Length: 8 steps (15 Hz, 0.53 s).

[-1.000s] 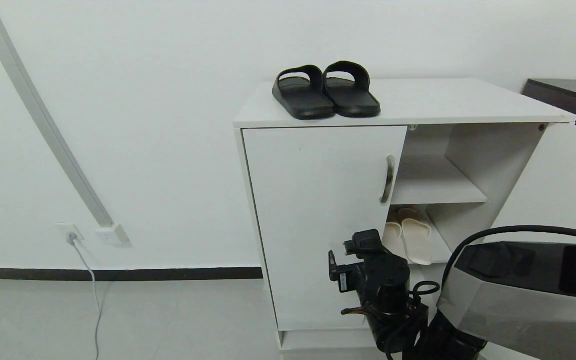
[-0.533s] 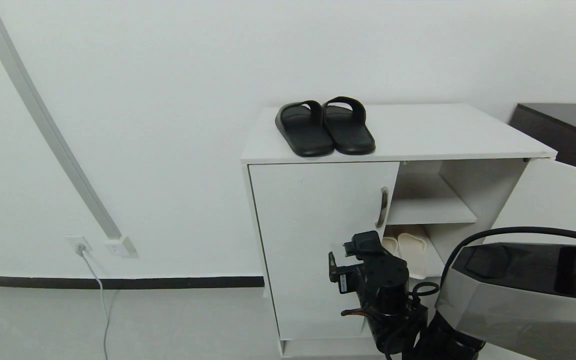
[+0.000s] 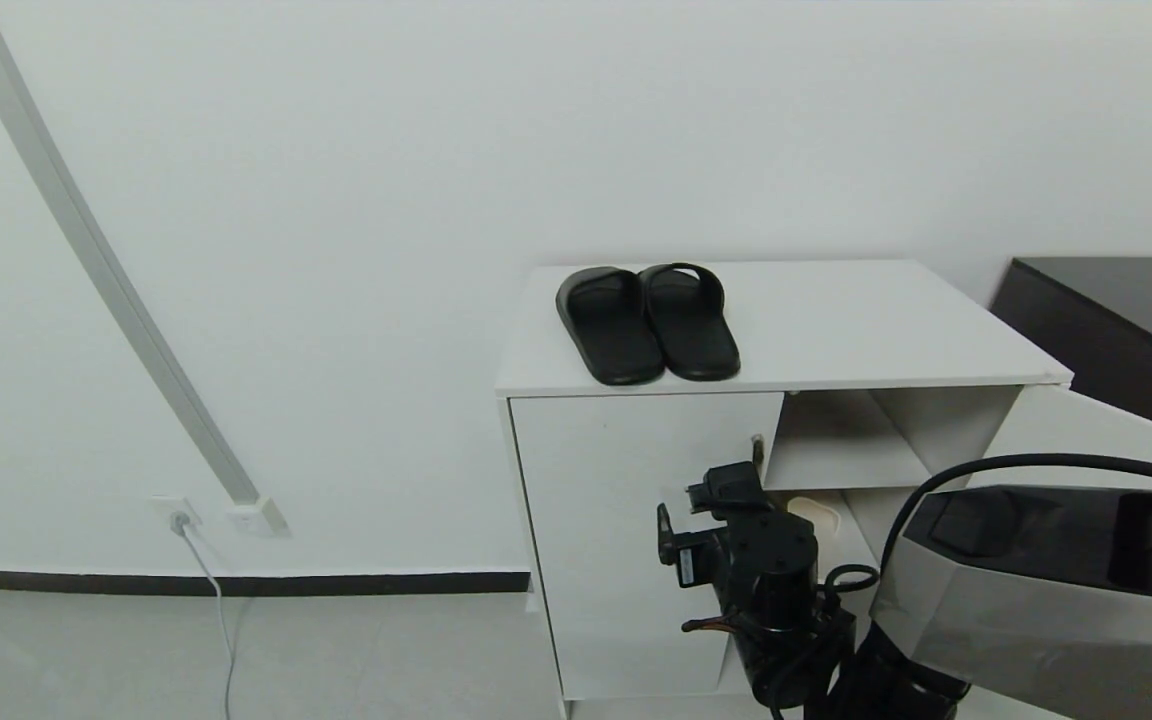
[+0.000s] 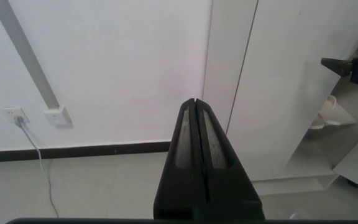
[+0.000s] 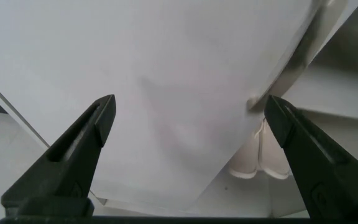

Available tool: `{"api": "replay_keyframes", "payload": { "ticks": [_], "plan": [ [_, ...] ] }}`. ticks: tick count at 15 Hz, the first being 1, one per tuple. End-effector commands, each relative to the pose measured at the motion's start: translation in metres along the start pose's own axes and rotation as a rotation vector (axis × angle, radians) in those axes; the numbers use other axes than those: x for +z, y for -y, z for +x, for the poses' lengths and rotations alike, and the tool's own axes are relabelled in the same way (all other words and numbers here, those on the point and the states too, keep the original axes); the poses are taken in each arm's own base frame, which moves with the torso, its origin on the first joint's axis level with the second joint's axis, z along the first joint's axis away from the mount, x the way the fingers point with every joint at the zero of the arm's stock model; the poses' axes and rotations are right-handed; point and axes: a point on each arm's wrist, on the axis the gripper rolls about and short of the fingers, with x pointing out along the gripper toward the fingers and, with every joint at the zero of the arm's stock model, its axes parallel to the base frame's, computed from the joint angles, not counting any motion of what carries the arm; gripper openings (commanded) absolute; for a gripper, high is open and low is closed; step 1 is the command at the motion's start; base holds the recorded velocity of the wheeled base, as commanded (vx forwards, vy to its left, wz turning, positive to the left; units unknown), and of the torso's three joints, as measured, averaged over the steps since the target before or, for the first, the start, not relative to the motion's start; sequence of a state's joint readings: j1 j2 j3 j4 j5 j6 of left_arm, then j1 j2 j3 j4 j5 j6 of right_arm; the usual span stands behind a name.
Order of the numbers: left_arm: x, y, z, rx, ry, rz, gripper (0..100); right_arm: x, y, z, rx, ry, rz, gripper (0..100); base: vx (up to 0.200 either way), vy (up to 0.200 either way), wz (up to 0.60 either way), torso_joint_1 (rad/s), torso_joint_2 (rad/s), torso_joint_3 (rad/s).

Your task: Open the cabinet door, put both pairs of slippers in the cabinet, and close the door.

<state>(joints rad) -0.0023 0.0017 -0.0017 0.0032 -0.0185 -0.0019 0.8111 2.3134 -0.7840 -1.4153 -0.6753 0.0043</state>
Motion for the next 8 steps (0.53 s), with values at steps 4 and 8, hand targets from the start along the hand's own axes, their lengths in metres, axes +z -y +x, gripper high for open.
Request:
{"api": "replay_keyframes", "payload": {
  "ticks": [4, 8],
  "plan": [
    [0.0, 0.0, 0.0001, -0.001, -0.001, 0.0, 0, -0.0005, -0.0007, -0.0004, 0.002, -0.001, 0.0, 100, 0.0, 0.0, 0.0, 0.229, -0.55, -0.322],
    [0.0, 0.0, 0.0001, -0.001, -0.001, -0.001, 0, -0.0007, -0.0005, -0.0006, 0.002, -0.001, 0.0, 100, 0.0, 0.0, 0.0, 0.255, -0.59, -0.334]
  ]
}}
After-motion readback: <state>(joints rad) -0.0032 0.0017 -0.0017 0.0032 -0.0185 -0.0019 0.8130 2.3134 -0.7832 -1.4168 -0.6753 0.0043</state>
